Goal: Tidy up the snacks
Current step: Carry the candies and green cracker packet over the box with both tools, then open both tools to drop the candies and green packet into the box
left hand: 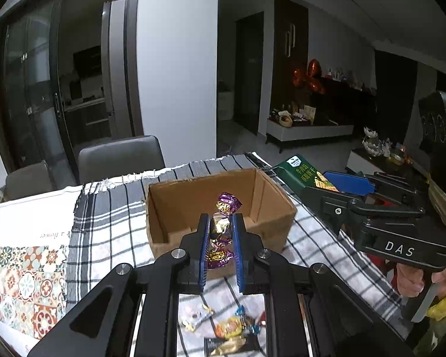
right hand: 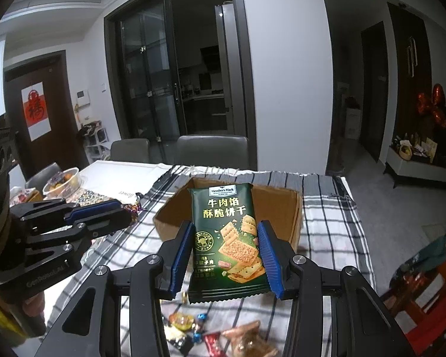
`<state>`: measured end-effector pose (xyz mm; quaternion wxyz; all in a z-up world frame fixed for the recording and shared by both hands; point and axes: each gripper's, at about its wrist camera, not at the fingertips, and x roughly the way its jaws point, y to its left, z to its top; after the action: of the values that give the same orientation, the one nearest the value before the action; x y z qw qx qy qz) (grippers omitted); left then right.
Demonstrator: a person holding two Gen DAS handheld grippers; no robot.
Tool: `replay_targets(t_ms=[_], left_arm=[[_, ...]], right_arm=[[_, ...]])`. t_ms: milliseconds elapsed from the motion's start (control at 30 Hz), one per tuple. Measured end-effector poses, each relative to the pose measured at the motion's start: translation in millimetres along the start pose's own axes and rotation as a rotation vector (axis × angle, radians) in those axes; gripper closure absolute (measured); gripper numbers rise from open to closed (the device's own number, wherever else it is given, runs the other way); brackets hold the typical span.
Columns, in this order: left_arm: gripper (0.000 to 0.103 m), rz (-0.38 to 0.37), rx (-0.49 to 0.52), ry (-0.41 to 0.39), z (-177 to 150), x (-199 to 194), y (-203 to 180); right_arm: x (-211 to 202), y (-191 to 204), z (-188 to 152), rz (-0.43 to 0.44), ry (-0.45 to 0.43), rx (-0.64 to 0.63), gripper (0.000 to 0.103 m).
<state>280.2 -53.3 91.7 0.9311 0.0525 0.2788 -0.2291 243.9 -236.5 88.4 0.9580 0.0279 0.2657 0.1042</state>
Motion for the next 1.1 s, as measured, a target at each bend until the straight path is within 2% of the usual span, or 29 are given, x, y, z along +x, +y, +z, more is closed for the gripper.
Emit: replay_targets(t_ms=[400,667,700,733,767,900,1100], left_arm=[[0.087,-0.017,-0.046,0.082,29,65,29],[0.087,0.022,-0.07,0.125,34,103,44],[0.079,0.033,-0.074,0.126,35,106,45],[0.062,0.045,-0.076,0.132,36,108,47],[0.05,0.052,-0.08,0.133,35,109,48],[0.05,0.063,-0.075,0.115,31,99,46],[0.05,0.078,-0.029,0.068,16,69,37]], right_arm=[[68,-25,22,0.006,0.096,0.034,0.057],[105,-29,26,-0.028,0.153,0.024,0.057],[107,-30,26,-0.031,0.158,0.025,0.055],[110,-31,26,-0.031,0.164,0.029,0.044],[110,-32,25,-0.038,0.162,0.032,0.039],[105,-29,22,-0.054,0.145,0.017,0.037],[75,-14,7,-0.078,0.091,-0.034,0.037]])
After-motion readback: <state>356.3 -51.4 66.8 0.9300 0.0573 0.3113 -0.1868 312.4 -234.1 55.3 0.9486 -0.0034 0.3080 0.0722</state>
